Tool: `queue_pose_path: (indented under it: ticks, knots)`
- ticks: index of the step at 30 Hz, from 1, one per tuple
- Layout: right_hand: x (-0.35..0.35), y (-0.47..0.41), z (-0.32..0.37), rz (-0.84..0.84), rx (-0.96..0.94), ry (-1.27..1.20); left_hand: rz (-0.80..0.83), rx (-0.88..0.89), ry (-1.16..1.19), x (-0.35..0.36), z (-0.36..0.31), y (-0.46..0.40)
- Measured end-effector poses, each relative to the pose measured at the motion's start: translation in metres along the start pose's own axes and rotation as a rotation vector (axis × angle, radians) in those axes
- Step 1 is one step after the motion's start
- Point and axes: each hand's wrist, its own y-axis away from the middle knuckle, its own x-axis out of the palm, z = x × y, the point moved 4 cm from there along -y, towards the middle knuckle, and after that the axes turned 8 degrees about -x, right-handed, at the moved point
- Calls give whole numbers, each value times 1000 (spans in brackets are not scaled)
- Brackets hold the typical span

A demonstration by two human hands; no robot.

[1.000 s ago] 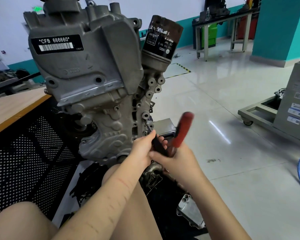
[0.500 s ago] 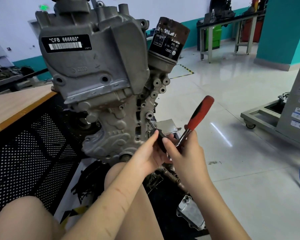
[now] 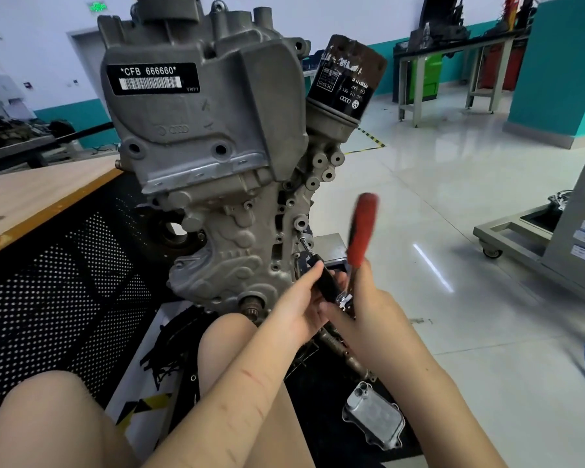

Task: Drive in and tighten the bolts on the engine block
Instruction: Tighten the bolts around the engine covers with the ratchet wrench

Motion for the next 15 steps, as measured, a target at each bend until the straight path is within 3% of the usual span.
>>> queue_pose_path:
  ticks: [4, 12, 15]
  knots:
    - [-2, 0, 12, 1, -104, 224, -11, 3, 34, 2, 0, -1]
    - [6, 11, 8, -249, -73, 75, -30, 11, 54, 1, -6, 7]
    - [13, 13, -6, -270, 90, -81, -20, -2, 54, -4, -5, 8]
